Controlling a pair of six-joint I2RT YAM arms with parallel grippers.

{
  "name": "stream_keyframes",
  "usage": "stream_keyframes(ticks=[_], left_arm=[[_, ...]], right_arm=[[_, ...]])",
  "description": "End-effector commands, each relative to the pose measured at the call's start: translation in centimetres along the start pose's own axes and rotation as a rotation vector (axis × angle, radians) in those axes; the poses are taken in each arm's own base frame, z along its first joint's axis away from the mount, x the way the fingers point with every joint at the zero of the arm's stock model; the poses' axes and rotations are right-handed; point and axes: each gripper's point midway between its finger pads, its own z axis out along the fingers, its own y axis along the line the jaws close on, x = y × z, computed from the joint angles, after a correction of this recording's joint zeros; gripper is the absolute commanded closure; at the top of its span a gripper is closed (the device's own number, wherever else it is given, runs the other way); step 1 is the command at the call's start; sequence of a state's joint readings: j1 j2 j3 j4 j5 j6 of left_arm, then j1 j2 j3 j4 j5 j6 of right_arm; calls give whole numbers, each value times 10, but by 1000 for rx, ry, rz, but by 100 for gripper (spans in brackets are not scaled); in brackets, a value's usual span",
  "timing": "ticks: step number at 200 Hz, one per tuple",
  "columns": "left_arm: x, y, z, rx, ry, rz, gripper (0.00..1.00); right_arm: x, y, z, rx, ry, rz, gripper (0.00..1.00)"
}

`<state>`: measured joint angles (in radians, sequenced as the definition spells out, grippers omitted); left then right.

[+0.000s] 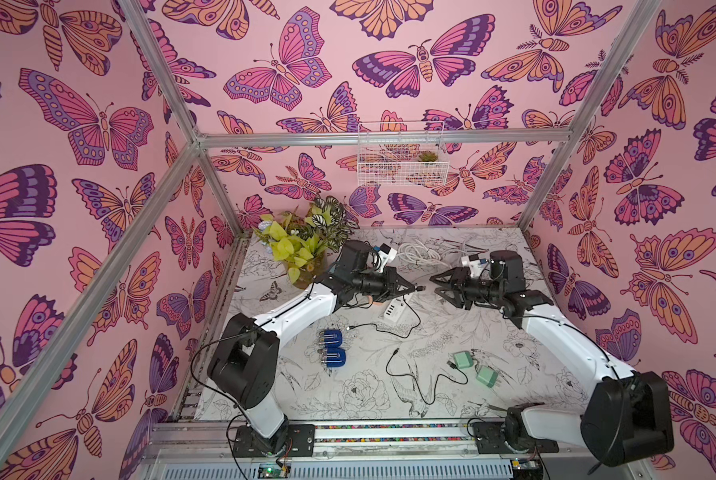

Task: Charge the electric shaver
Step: Pick up the charging cable from the center of the board.

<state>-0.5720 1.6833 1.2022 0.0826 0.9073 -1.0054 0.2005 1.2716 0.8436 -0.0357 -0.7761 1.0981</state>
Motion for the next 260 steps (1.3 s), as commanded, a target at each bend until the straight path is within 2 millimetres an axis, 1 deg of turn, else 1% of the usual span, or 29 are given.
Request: stream_keyframes(ticks=[1, 20, 46, 65, 104, 119, 127, 139, 156, 172, 189, 219, 242, 260], left_arm=[[2, -9, -3, 133, 82, -232, 100], [-7, -13, -5, 180, 88, -296, 100], [-20, -10, -6, 209, 55, -354, 100], [-25, -12, -5, 234, 55, -362, 100], [-29, -19, -5, 247, 61, -354, 100], [-28, -18, -5, 244, 67, -357, 100], [-27, -18, -5, 243, 69, -361, 100], [-26, -16, -5, 238, 73, -366, 100], [-25, -13, -5, 232, 71, -367, 100], [-25, -11, -4, 228, 70, -369, 100], [-26, -11, -3, 228, 68, -366, 100], [-27, -11, -3, 227, 63, -364, 100], [-27, -11, -3, 226, 61, -365, 100], [-28, -8, -2, 221, 57, -367, 100]], right_arm=[[4, 36, -3, -225, -21, -213, 48], [6, 45, -8, -293, -34, -242, 46], [10, 58, -9, -337, 2, -262, 45], [11, 56, -4, -341, 26, -245, 45], [3, 47, 6, -313, 30, -202, 46], [0, 47, 7, -309, 21, -198, 46], [-2, 51, 7, -320, 16, -197, 46], [-5, 57, 8, -338, 17, -189, 49], [-9, 66, 8, -367, 21, -175, 55], [-8, 67, 10, -365, 31, -166, 63], [-2, 62, 14, -348, 56, -155, 69], [2, 51, 16, -323, 60, -131, 71], [1, 49, 15, -316, 51, -127, 76], [1, 48, 16, -309, 52, -122, 76]])
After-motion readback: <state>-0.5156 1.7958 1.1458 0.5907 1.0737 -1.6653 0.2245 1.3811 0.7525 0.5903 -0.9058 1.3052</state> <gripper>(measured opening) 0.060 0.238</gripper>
